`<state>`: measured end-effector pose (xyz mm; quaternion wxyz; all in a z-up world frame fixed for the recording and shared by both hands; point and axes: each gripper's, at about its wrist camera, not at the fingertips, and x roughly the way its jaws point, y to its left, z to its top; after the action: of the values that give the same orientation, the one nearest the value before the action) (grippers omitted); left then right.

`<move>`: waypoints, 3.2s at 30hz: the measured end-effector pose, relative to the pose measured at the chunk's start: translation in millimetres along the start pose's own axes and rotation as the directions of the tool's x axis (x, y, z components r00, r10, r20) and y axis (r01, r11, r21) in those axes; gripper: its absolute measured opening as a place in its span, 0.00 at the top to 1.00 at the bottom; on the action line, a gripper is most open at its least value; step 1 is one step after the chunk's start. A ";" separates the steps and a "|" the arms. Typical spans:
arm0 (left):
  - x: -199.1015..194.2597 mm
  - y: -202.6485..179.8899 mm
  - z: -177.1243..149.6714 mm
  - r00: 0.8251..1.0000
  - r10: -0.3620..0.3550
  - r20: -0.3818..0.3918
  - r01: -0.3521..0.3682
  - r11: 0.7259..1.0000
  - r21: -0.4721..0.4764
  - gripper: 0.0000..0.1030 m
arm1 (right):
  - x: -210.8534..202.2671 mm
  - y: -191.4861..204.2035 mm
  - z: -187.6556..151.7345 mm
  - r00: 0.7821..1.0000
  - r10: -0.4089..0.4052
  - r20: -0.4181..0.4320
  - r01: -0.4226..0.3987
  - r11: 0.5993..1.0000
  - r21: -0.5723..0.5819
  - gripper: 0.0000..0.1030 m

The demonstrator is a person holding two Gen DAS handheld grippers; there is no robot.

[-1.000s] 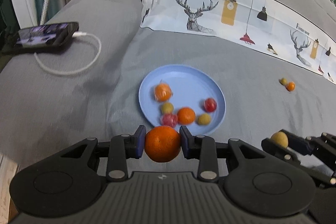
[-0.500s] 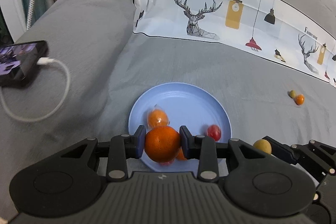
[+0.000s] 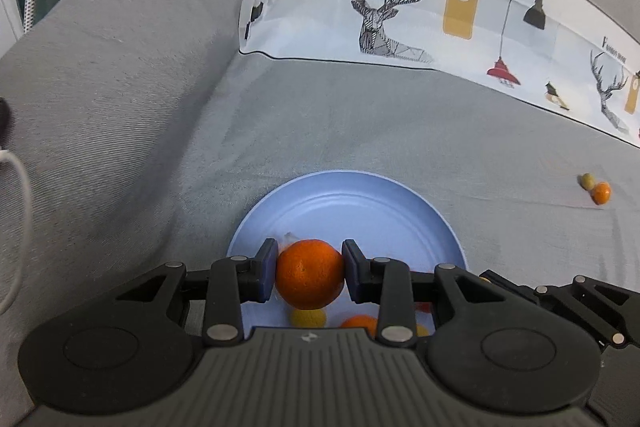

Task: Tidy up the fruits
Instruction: 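Lower the held orange and yellow fruit over the blue plate, then open both grippers to release the fruits and lift away from the plate, then move both open tools toward the loose yellow fruit and orange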

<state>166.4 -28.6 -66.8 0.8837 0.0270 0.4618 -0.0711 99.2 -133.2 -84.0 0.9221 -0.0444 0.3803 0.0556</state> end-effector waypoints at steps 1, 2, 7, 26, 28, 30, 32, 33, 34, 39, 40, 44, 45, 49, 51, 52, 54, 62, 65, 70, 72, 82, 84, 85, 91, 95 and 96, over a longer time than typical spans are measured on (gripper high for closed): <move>3.7 0.5 1.1 1.000 0.003 -0.002 -0.003 1.000 0.001 0.63 | 3.5 -0.9 0.8 1.000 0.000 0.000 0.000 1.000 0.003 0.75; 6.9 0.4 2.0 1.000 0.009 -0.003 -0.009 1.000 0.003 0.63 | 6.6 -1.7 1.8 1.000 0.000 0.000 0.000 1.000 0.005 0.75; 13.4 -6.0 6.8 0.997 0.054 0.062 -0.056 0.998 0.026 0.15 | 27.8 -2.1 9.9 1.000 -0.016 -0.012 0.016 0.999 0.028 0.68; -97.0 9.9 -77.2 0.996 0.066 -0.066 -0.069 0.996 -0.052 0.00 | -111.4 -11.1 -36.3 0.999 -0.047 -0.003 0.046 0.988 0.150 0.01; -112.7 10.8 -85.6 0.996 0.064 -0.055 -0.067 0.996 -0.063 0.00 | -127.0 -9.5 -45.0 0.999 -0.043 0.011 0.041 0.983 0.176 0.01; -126.3 6.7 -92.7 0.996 0.083 -0.030 -0.084 0.995 -0.045 0.00 | -142.2 -7.7 -55.3 0.999 -0.035 0.014 0.032 0.981 0.191 0.01; -137.9 2.4 -99.5 0.995 0.103 -0.011 -0.103 0.994 -0.023 0.00 | -156.0 -5.7 -64.6 0.999 -0.040 0.027 0.034 0.980 0.198 0.01; -143.0 0.5 -102.3 0.994 0.109 -0.004 -0.109 0.994 -0.019 0.00 | -161.5 -4.4 -67.7 0.998 -0.044 0.035 0.036 0.979 0.201 0.01; -148.5 -0.7 -105.4 0.994 0.111 0.004 -0.111 0.994 -0.020 0.00 | -168.3 -3.5 -71.0 0.998 -0.048 0.046 0.037 0.978 0.204 0.01; -170.7 -8.0 -116.3 0.994 0.108 0.030 -0.108 0.994 -0.016 0.00 | -197.7 3.4 -80.1 0.991 -0.064 0.117 0.042 0.982 0.184 0.01; -174.6 -9.6 -117.7 0.993 0.108 0.035 -0.108 0.994 -0.011 0.00 | -202.5 4.1 -81.6 0.990 -0.062 0.129 0.038 0.983 0.181 0.01; -190.1 -14.8 -120.7 0.991 0.117 0.066 -0.118 0.993 0.009 0.00 | -212.3 3.5 -87.2 0.988 -0.060 0.141 0.033 0.982 0.186 0.01; -193.3 -16.0 -121.7 0.990 0.118 0.072 -0.119 0.993 0.012 0.00 | -214.5 3.4 -88.9 0.988 -0.056 0.142 0.028 0.981 0.192 0.01; -201.3 -20.8 -126.8 0.990 0.116 0.080 -0.118 0.993 0.024 0.00 | -224.0 7.0 -92.1 0.984 -0.054 0.169 0.022 0.982 0.188 0.01; -203.9 -22.1 -129.6 0.989 0.118 0.084 -0.121 0.992 0.027 0.00 | -228.0 8.8 -93.6 0.982 -0.054 0.181 0.021 0.983 0.183 0.01; -204.9 -22.1 -130.6 0.989 0.120 0.087 -0.123 0.992 0.026 0.00 | -229.8 9.5 -94.6 0.981 -0.056 0.184 0.022 0.984 0.179 0.01; -206.7 -21.7 -131.6 0.989 0.121 0.088 -0.124 0.992 0.027 0.00 | -231.8 9.9 -95.2 0.981 -0.055 0.187 0.021 0.984 0.178 0.01; -211.8 -21.5 -130.1 0.985 0.141 0.101 -0.147 0.988 0.049 0.00 | -238.6 12.8 -96.0 0.976 -0.072 0.205 0.034 0.982 0.184 0.01; -213.7 -21.3 -130.9 0.985 0.136 0.104 -0.142 0.989 0.051 0.00 | -239.8 15.2 -95.9 0.975 -0.072 0.209 0.035 0.984 0.173 0.01; -215.4 -19.9 -132.0 0.985 0.134 0.107 -0.140 0.989 0.050 0.00 | -242.1 18.8 -95.9 0.974 -0.075 0.213 0.039 0.986 0.165 0.01; -215.5 -19.2 -132.1 0.986 0.131 0.105 -0.137 0.989 0.049 0.00 | -242.5 19.2 -96.2 0.974 -0.077 0.213 0.041 0.985 0.166 0.01; -214.8 -15.9 -133.1 0.985 0.131 0.110 -0.137 0.990 0.043 0.00 | -241.3 21.0 -96.3 0.976 -0.075 0.204 0.042 0.986 0.162 0.01; -213.4 -15.8 -132.4 0.986 0.130 0.105 -0.135 0.990 0.042 0.00 | -240.7 20.9 -96.6 0.977 -0.074 0.202 0.041 0.986 0.163 0.01; -212.9 -15.5 -132.0 0.986 0.130 0.103 -0.135 0.990 0.042 0.00 | -240.1 20.5 -96.8 0.977 -0.074 0.201 0.041 0.986 0.164 0.01; -205.0 -19.2 -127.7 0.986 0.140 0.088 -0.145 0.988 0.056 0.00 | -231.1 14.2 -98.7 0.981 -0.065 0.182 0.033 0.984 0.175 0.01; -193.8 -21.1 -119.7 0.988 0.142 0.065 -0.145 0.988 0.057 0.00 | -220.3 3.9 -101.3 0.983 -0.073 0.170 0.038 0.979 0.199 0.01; -190.6 -21.8 -117.1 0.988 0.141 0.059 -0.145 0.988 0.056 0.00 | -216.8 0.7 -101.6 0.983 -0.077 0.167 0.042 0.977 0.207 0.01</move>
<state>-39.4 -17.7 22.9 0.8976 0.0849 0.4319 -0.0221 -124.3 -160.0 -2.7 0.9528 0.0432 0.3003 -0.0075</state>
